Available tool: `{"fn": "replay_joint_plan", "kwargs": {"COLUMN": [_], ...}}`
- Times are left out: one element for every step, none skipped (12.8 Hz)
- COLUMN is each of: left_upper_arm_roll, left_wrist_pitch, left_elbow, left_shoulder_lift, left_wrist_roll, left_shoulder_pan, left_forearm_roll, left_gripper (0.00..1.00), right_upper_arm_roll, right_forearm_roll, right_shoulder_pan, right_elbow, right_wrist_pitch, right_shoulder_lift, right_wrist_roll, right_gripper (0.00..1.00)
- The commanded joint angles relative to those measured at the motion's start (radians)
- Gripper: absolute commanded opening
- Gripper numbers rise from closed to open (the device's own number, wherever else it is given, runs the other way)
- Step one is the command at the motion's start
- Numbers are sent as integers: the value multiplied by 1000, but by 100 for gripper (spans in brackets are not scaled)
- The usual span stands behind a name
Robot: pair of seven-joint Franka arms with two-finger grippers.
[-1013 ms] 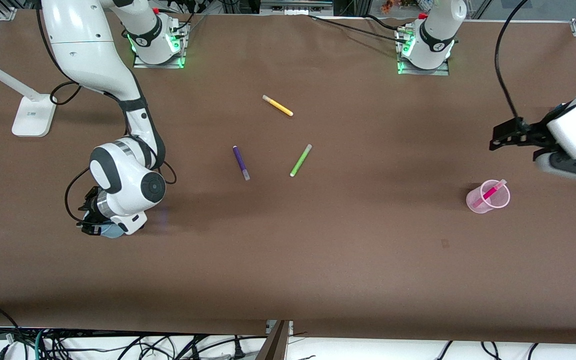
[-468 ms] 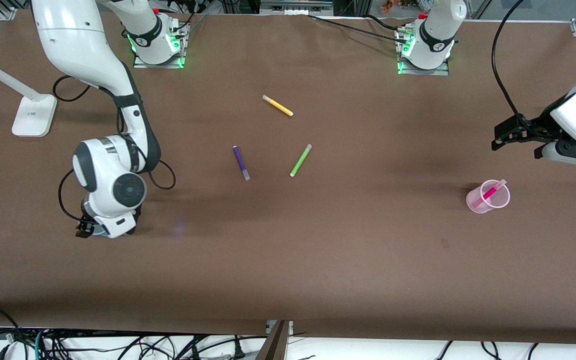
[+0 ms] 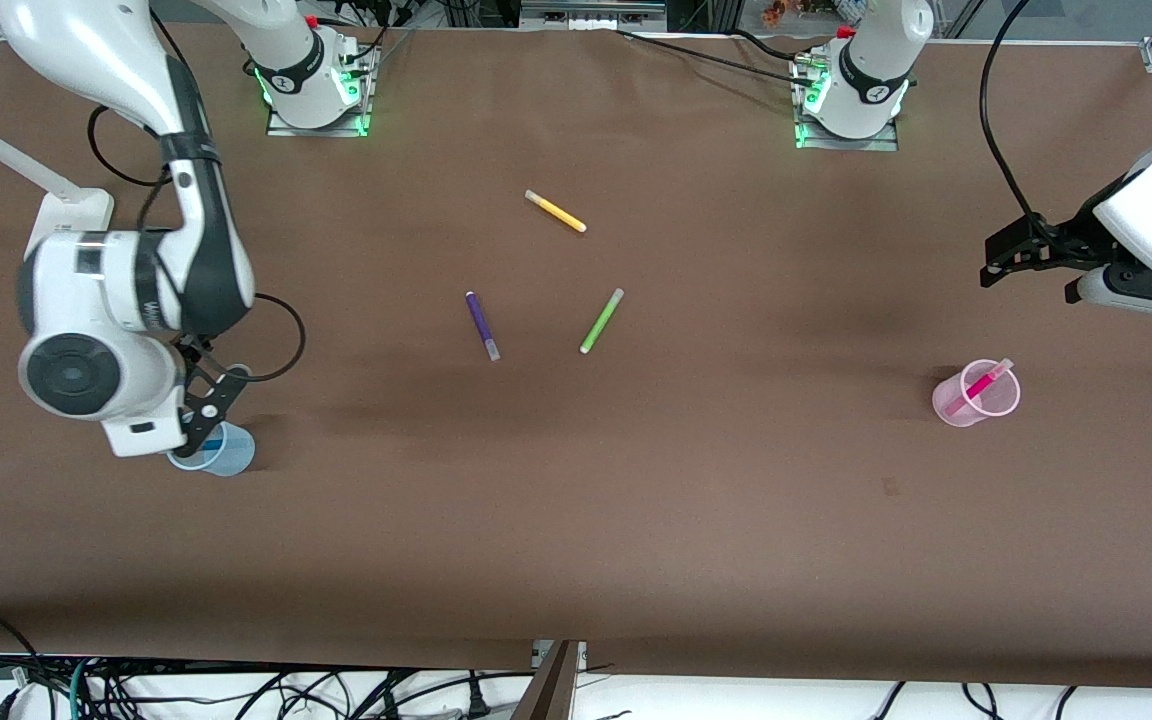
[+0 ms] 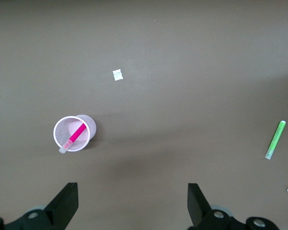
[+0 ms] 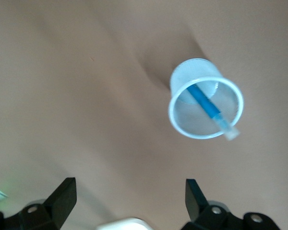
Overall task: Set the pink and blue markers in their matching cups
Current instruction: 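Release the blue marker into the blue cup and withdraw the right gripper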
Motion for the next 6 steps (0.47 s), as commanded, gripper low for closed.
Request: {"fn": "replay_joint_plan", "kwargs": {"left_upper_arm_roll": [6, 6, 6, 6, 6, 17], "left_wrist_pitch": [5, 4, 4, 1, -4, -6], "left_elbow": [-26, -26, -26, -26, -25, -23], "left_shoulder_lift": [-26, -26, -26, -26, -26, -25], "left_wrist_roll": [13, 13, 13, 13, 13, 13], "left_shoulder_pan": [-5, -4, -4, -4, -5, -22], "left_forearm_roll": [-9, -9, -9, -9, -9, -10], "left_gripper": [100, 100, 100, 100, 100, 100], "right_upper_arm_roll": [9, 20, 44, 81, 125, 162], "right_forearm_roll": [58, 58, 60, 57, 57, 57], "right_shoulder_pan": [-14, -14, -17, -27, -55, -82], "right_elbow": [14, 5, -7, -21, -29, -43], "right_wrist_pitch": [-58, -84, -107, -121, -155, -178], "right_shoulder_lift": [-54, -82, -119, -167, -207, -247], "right_wrist_roll": [251, 372, 499, 628, 731, 784], "right_gripper": [100, 100, 100, 100, 100, 100]}}
